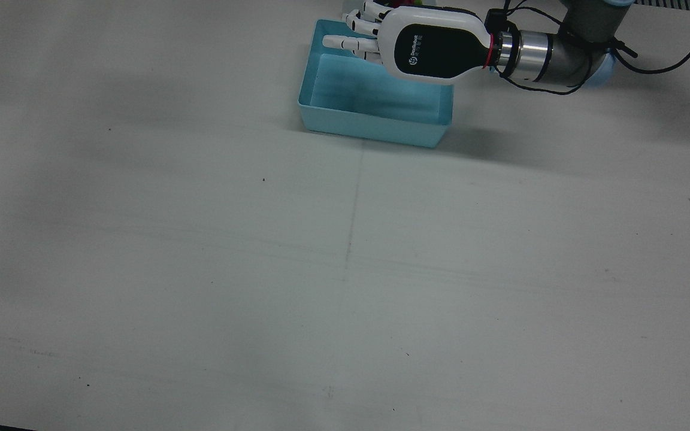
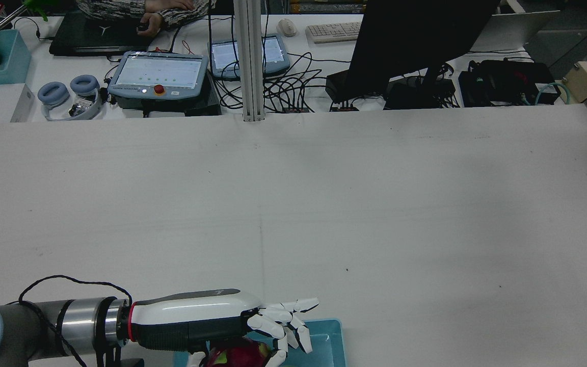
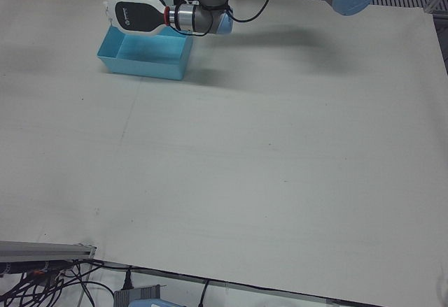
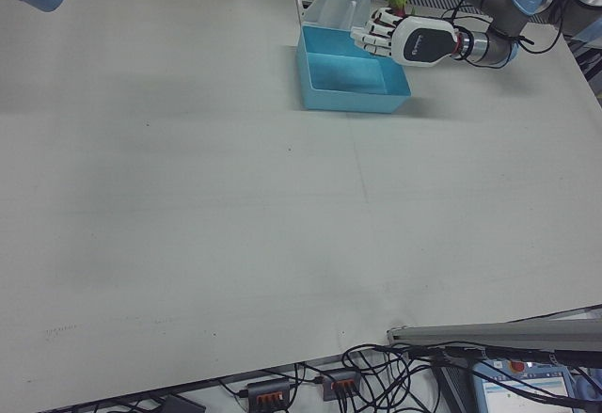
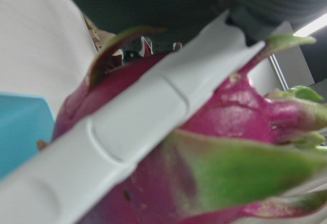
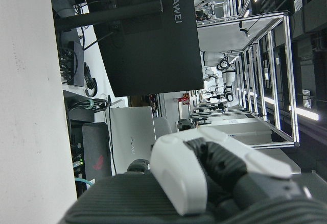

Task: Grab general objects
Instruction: 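Open the left hand to release the fruit into the tray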

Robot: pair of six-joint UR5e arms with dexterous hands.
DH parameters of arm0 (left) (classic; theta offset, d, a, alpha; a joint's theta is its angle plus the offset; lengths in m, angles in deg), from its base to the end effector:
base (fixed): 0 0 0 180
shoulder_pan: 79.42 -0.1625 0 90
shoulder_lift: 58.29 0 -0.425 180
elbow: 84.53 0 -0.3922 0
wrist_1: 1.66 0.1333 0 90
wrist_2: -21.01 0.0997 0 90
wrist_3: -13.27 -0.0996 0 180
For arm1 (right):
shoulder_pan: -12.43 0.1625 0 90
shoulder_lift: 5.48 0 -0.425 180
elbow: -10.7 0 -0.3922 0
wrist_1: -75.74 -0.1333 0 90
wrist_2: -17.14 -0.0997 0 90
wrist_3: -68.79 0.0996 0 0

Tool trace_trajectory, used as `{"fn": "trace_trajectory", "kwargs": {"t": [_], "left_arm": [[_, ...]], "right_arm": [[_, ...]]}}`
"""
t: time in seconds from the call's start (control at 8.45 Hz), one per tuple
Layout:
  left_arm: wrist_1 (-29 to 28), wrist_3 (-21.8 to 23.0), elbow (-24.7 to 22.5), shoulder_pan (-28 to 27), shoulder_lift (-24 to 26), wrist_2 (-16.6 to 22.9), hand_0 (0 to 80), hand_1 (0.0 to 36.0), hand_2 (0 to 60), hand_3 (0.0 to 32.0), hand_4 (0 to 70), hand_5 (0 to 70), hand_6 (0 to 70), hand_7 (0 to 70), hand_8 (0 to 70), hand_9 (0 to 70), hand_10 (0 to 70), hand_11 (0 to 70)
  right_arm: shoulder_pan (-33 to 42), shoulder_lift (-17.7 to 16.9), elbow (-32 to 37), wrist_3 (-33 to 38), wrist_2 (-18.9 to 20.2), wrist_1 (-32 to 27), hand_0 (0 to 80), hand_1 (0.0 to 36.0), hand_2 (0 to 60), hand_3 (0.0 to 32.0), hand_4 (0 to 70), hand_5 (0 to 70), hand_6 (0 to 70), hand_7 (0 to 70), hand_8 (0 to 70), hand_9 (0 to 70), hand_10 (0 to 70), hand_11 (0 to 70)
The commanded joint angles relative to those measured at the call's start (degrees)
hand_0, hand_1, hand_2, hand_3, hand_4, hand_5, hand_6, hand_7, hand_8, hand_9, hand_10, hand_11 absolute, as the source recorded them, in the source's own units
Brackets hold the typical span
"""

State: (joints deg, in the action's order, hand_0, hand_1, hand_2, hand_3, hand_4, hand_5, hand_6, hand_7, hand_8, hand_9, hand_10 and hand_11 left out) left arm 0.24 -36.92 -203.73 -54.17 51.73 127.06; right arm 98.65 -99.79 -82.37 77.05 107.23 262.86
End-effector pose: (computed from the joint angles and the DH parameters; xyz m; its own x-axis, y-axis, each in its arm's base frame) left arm 0.4432 -0.3259 0.2621 -0.6647 -0.3668 -0.6509 -0.2410 0.9299 -0.2779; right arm 0.1036 -0.4520 0.7079 -0.9887 0.0459 -0.1424 0.1339 -0.1533 -0.9791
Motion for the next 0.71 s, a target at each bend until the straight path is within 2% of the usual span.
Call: {"fn": "trace_trajectory", "kwargs": {"t": [0.0, 0.12, 0.24, 0.35, 0.47, 0.59], "left_arm": [[-2.16, 0.09, 0.02, 0.41, -2.97, -1.99, 80.0, 36.0, 60.0, 0.0, 3.2, 23.2, 0.0, 27.5, 0.0, 4.1, 7.3, 17.1], [-3.03, 0.96, 0.45, 0.5, -3.06, -2.08, 80.0, 36.0, 60.0, 0.0, 3.8, 11.6, 0.0, 30.6, 0.0, 4.7, 5.5, 14.5], [-4.0, 2.1, 0.98, 1.02, -3.15, -2.17, 80.0, 36.0, 60.0, 0.0, 3.9, 21.2, 0.0, 33.4, 0.0, 5.2, 3.6, 11.6], [-4.09, 3.6, 2.9, 3.98, -3.15, -2.69, 80.0, 36.0, 60.0, 0.0, 6.9, 66.0, 2.6, 42.4, 0.0, 7.0, 3.7, 11.5], [-4.7, 3.87, 6.48, 7.67, -3.06, -2.7, 80.0, 36.0, 60.0, 0.0, 11.9, 70.0, 13.3, 59.9, 1.6, 10.5, 4.0, 11.6], [-8.97, 4.31, 12.26, 11.97, -3.06, -3.13, 80.0, 36.0, 60.0, 0.0, 15.0, 70.0, 16.7, 63.8, 2.3, 11.3, 4.5, 12.3]], "right_arm": [[0.0, -0.08, 0.0, 0.0, 0.0, 0.0, 0.0, 0.0, 0.0, 0.0, 0.0, 0.0, 0.0, 0.0, 0.0, 0.0, 0.0, 0.0], [0.0, 0.01, 0.0, 0.0, 0.0, 0.0, 0.0, 0.0, 0.0, 0.0, 0.0, 0.0, 0.0, 0.0, 0.0, 0.0, 0.0, 0.0], [0.0, 0.01, 0.0, 0.0, 0.0, 0.0, 0.0, 0.0, 0.0, 0.0, 0.0, 0.0, 0.0, 0.0, 0.0, 0.0, 0.0, 0.0], [0.0, 0.01, 0.0, 0.0, 0.0, 0.0, 0.0, 0.0, 0.0, 0.0, 0.0, 0.0, 0.0, 0.0, 0.0, 0.0, 0.0, 0.0], [0.0, 0.01, 0.0, 0.0, 0.0, 0.0, 0.0, 0.0, 0.0, 0.0, 0.0, 0.0, 0.0, 0.0, 0.0, 0.0, 0.0, 0.0], [0.0, 0.01, 0.0, 0.0, 0.0, 0.0, 0.0, 0.0, 0.0, 0.0, 0.0, 0.0, 0.0, 0.0, 0.0, 0.0, 0.0, 0.0]]}}
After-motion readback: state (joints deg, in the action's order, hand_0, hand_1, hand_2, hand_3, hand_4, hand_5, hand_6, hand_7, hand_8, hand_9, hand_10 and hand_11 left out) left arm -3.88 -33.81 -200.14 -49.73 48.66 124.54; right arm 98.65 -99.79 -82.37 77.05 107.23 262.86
